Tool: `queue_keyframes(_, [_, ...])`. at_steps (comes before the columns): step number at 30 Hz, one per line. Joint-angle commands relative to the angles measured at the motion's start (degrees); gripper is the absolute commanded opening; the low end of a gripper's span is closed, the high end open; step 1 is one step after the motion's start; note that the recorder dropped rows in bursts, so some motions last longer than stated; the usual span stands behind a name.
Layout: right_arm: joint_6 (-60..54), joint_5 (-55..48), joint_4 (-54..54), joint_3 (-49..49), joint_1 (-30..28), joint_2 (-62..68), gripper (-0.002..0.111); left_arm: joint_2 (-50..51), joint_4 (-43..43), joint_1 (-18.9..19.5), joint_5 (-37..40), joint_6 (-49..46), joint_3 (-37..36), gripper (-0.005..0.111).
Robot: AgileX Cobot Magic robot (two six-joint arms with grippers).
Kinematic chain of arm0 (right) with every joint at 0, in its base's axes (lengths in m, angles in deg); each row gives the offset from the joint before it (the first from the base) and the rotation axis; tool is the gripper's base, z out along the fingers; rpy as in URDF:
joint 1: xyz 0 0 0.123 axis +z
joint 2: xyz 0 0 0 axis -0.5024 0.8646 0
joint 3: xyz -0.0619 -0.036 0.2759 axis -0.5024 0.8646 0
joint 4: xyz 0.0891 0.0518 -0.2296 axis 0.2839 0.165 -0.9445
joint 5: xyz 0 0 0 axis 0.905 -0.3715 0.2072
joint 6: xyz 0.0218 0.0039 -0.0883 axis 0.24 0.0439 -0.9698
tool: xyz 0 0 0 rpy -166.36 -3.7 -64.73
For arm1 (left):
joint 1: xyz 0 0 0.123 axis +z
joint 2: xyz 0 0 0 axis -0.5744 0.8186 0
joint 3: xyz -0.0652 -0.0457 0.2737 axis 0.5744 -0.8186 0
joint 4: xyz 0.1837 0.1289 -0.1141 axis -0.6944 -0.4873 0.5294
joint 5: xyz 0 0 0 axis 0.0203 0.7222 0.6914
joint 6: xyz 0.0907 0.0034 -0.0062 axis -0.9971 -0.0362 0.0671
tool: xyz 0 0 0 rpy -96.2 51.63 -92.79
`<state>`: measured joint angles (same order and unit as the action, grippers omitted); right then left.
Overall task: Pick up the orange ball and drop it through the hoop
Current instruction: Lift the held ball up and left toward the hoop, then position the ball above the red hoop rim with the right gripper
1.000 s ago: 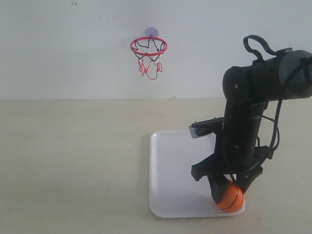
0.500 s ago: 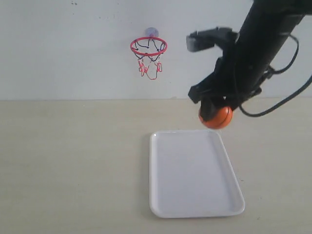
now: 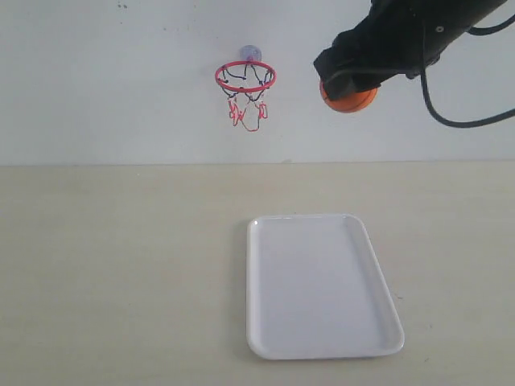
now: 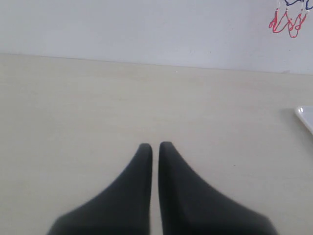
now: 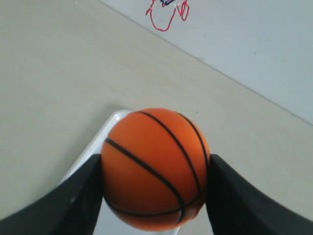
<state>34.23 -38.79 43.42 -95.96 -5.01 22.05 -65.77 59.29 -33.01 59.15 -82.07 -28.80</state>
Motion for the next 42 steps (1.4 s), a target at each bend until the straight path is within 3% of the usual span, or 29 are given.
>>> queue_keyframes(1, [-0.48,4.81,-0.60,0.47,0.09,2.57,0.000,-0.22,0.31,0.15,-0.68,0.39,-0.23,0.004])
queue_keyframes(5, [-0.62,19.26,-0.60,7.07,-0.01,5.67,0.000,-0.22,0.31,0.15,-0.68,0.39,-0.23,0.004])
queue_keyframes(8, [1.53,42.37,0.13,15.24,-0.68,9.51,0.000,-0.22,0.31,0.15,-0.68,0.39,-0.23,0.004])
queue_keyframes(9, [5.98,51.91,2.53,17.30,-1.90,11.34,0.000,-0.22,0.31,0.15,-0.68,0.39,-0.23,0.004])
queue_keyframes(11, [16.84,59.72,4.61,17.68,-4.57,14.43,0.000,-0.22,0.31,0.15,-0.68,0.39,-0.23,0.004])
queue_keyframes(13, [28.49,61.13,0.26,15.36,-7.01,17.37,0.000,-0.22,0.31,0.15,-0.68,0.39,-0.23,0.004])
queue_keyframes(15, [39.39,61.13,-14.31,10.81,-8.00,20.10,0.000,-0.22,0.31,0.15,-0.68,0.39,-0.23,0.004])
queue_keyframes(18, [63.30,66.61,-48.29,-0.08,-9.29,24.62,0.000,-0.22,0.31,0.15,-0.68,0.39,-0.23,0.004])
queue_keyframes(20, [88.28,79.53,-66.26,-8.22,-13.40,28.93,0.000,-0.22,0.31,0.15,-0.68,0.39,-0.23,0.004])
queue_keyframes(22, [106.55,90.83,-76.56,-16.13,-17.90,34.34,0.000,-0.22,0.31,0.15,-0.68,0.39,-0.23,0.004])
queue_keyframes(26, [119.98,93.86,-91.53,-25.13,-19.45,38.41,0.000,-0.22,0.31,0.15,-0.68,0.39,-0.23,0.004])
queue_keyframes(32, [122.54,87.75,-103.53,-35.06,-14.96,39.94,0.000,-0.22,0.31,0.15,-0.68,0.39,-0.23,0.004])
queue_keyframes(42, [123.98,83.38,-104.26,-40.26,-10.85,44.09,0.000,-0.22,0.31,0.15,-0.68,0.39,-0.23,0.004])
